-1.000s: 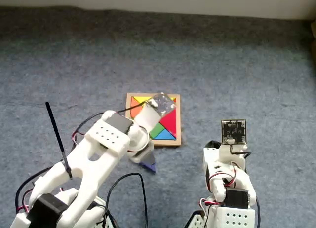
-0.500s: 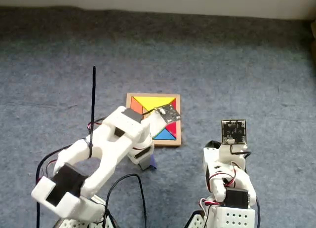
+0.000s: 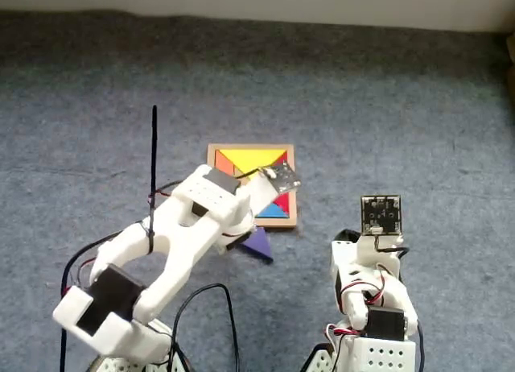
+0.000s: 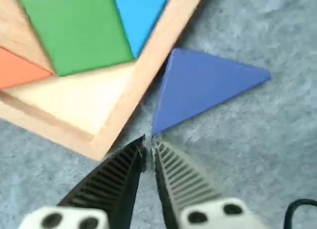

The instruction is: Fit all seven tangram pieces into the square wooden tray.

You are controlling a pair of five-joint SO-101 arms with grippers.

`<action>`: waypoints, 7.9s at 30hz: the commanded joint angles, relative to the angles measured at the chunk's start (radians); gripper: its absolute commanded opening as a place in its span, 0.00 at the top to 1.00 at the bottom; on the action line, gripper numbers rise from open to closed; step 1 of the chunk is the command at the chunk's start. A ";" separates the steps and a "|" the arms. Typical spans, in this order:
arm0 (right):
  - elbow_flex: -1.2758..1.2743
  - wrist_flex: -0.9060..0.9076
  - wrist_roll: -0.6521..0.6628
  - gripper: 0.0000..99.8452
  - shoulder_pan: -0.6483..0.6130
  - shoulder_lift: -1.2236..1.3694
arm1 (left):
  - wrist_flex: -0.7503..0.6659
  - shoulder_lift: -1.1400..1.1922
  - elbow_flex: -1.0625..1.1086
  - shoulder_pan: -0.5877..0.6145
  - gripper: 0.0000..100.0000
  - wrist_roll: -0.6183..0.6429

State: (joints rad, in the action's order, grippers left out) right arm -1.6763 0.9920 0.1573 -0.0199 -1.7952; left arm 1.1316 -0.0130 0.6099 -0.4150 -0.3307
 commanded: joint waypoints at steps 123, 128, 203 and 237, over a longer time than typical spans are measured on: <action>0.791 0.320 0.236 0.89 -0.533 0.651 | 0.025 -1.808 0.863 0.791 0.97 0.359; 0.881 0.312 0.199 0.87 -0.700 0.877 | 0.025 -1.808 0.863 0.791 0.97 0.358; 1.161 -0.039 0.358 0.79 -0.868 1.847 | -0.037 -1.807 0.885 0.952 0.97 0.276; 1.098 0.001 0.115 0.78 -0.840 1.782 | -0.038 -1.807 0.886 0.952 0.97 0.275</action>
State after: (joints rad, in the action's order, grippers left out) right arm -0.6314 0.9782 0.2862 -0.8730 -0.0537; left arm 1.1116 -1.7806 1.5014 0.5271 -0.0483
